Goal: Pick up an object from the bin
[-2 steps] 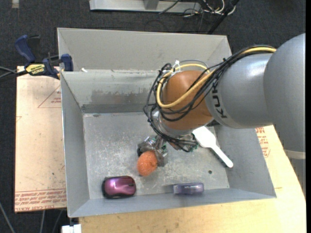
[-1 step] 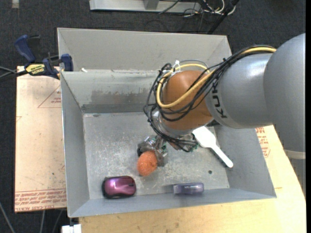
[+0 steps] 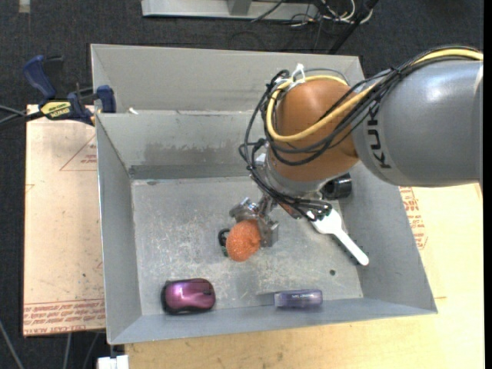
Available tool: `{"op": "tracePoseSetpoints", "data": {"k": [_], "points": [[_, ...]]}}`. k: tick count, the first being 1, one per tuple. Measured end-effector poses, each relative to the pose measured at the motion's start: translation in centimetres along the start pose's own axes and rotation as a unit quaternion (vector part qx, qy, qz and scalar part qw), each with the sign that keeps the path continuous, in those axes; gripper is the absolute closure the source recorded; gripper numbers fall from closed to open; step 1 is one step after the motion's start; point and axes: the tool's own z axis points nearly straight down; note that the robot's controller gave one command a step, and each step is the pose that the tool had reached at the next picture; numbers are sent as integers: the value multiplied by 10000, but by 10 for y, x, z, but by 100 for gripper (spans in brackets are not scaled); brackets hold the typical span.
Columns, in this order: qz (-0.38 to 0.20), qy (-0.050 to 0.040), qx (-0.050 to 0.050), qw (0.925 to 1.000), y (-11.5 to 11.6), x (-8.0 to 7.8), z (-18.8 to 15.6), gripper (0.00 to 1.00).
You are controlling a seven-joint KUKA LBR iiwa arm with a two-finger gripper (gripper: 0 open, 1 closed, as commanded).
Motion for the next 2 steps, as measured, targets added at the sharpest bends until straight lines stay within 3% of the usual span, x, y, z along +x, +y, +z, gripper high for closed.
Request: {"op": "tracePoseSetpoints", "data": {"k": [1, 2], "points": [[0, 0, -1, 10000, 0, 0, 0, 100], [-270, -30, 10, 9996, 10, -4, -145, 100]]}}
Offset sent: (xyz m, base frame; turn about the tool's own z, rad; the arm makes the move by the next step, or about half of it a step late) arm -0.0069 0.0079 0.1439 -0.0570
